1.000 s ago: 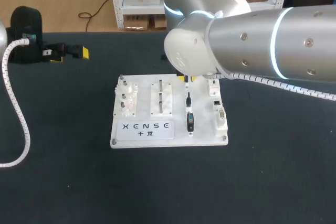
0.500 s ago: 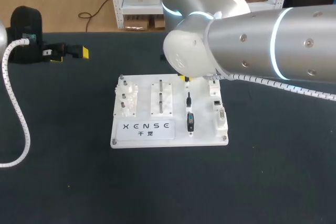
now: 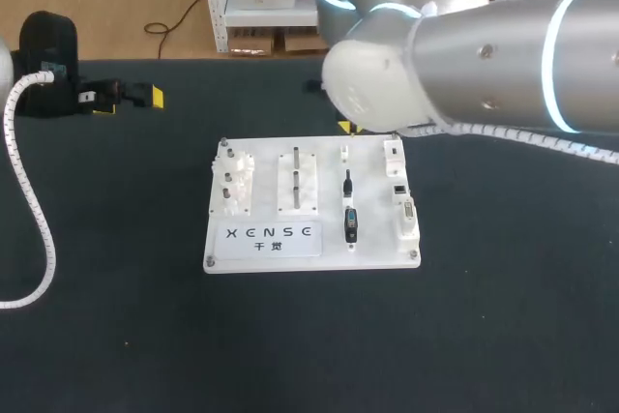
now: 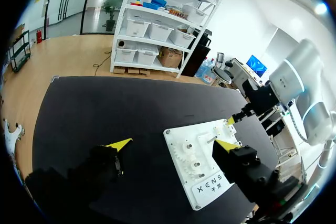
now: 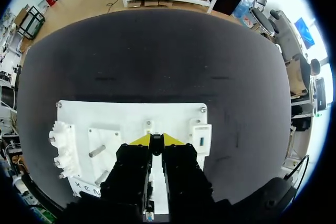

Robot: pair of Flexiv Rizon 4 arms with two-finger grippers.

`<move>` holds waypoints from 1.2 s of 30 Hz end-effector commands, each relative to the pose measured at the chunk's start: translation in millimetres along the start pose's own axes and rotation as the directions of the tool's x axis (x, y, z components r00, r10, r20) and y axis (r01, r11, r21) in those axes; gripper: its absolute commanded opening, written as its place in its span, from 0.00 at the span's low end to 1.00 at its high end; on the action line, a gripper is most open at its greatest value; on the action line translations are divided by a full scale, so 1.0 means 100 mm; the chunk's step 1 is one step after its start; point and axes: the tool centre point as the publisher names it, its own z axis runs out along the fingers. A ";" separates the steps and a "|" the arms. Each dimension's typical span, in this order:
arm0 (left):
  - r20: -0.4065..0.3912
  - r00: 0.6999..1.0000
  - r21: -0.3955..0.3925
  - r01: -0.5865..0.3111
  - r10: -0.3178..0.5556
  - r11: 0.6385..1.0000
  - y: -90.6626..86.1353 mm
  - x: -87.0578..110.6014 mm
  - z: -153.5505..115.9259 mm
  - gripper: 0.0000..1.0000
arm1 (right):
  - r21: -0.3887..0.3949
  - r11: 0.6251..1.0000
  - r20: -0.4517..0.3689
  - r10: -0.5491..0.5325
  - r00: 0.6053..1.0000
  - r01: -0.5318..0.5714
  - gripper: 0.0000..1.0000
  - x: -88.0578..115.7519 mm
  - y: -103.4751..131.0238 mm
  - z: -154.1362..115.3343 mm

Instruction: Insert the USB connector, Ethernet cable, and multi-pin plug into their matching sockets one by one.

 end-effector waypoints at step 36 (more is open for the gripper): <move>0.000 1.000 0.000 0.000 0.000 1.000 0.00 0.00 0.00 1.00 | 0.069 0.996 0.015 0.050 0.999 -0.050 0.00 0.23 -0.57 0.19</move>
